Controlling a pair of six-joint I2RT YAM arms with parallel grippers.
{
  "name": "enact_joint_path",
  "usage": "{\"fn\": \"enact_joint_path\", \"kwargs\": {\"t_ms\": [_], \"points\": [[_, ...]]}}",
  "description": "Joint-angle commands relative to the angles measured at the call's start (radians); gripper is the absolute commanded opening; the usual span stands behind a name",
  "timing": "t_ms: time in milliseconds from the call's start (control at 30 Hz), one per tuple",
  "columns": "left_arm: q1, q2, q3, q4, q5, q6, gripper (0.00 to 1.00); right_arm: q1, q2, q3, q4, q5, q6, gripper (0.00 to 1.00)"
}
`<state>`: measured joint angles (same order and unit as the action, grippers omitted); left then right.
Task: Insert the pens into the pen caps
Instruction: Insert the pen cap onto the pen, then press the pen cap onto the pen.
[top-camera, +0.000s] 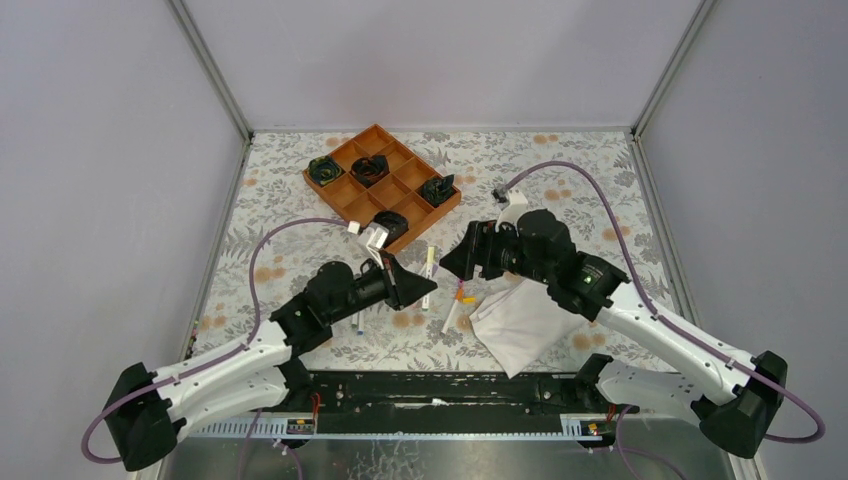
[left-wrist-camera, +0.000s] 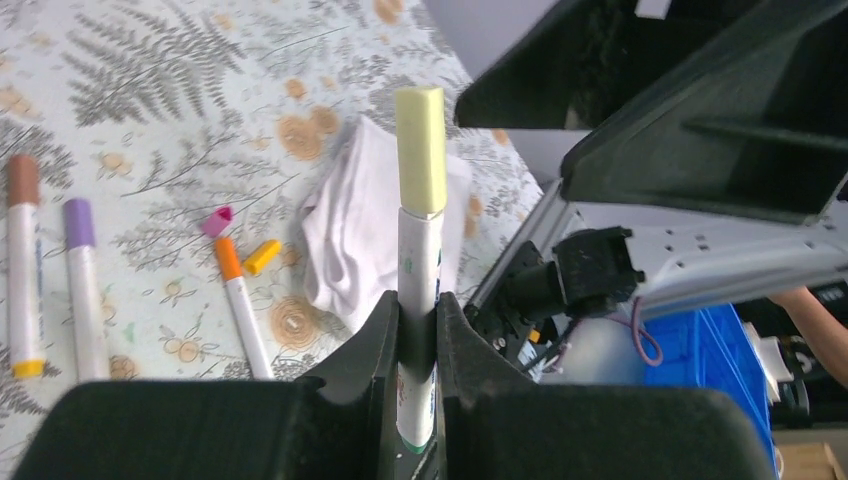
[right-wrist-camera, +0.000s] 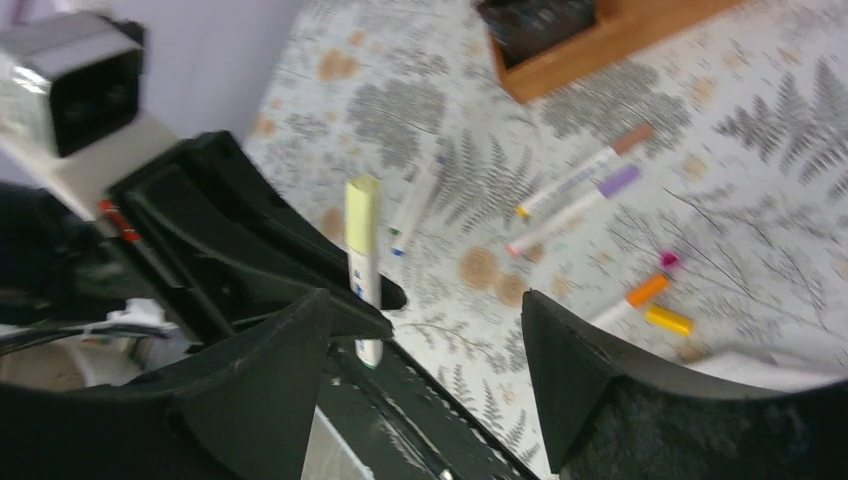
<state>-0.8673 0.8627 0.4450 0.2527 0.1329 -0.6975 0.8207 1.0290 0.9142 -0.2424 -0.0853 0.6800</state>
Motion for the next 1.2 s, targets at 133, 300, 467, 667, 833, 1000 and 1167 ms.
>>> {"fn": "enact_joint_path", "kwargs": {"t_ms": [133, 300, 467, 667, 833, 1000, 1167], "points": [[0.009, -0.084, 0.005, 0.137, 0.240, 0.065, 0.00, -0.013, -0.066, 0.062, 0.240, -0.238, 0.001, 0.78], [0.010, -0.084, 0.014, 0.180, 0.306, 0.052, 0.00, -0.012, -0.054, 0.058, 0.248, -0.252, -0.005, 0.74], [0.009, -0.068, 0.015, 0.191, 0.321, 0.048, 0.00, -0.012, -0.036, 0.053, 0.269, -0.310, -0.011, 0.59], [0.009, -0.060, 0.017, 0.205, 0.333, 0.040, 0.00, -0.014, -0.032, 0.038, 0.257, -0.306, -0.016, 0.41], [0.010, -0.054, 0.021, 0.210, 0.337, 0.036, 0.00, -0.012, -0.023, 0.023, 0.262, -0.312, -0.017, 0.35], [0.010, -0.045, 0.023, 0.222, 0.340, 0.030, 0.00, -0.012, -0.018, 0.011, 0.263, -0.318, -0.020, 0.35], [0.009, -0.041, 0.026, 0.229, 0.340, 0.027, 0.00, -0.012, -0.021, -0.004, 0.271, -0.324, -0.019, 0.35]]}}
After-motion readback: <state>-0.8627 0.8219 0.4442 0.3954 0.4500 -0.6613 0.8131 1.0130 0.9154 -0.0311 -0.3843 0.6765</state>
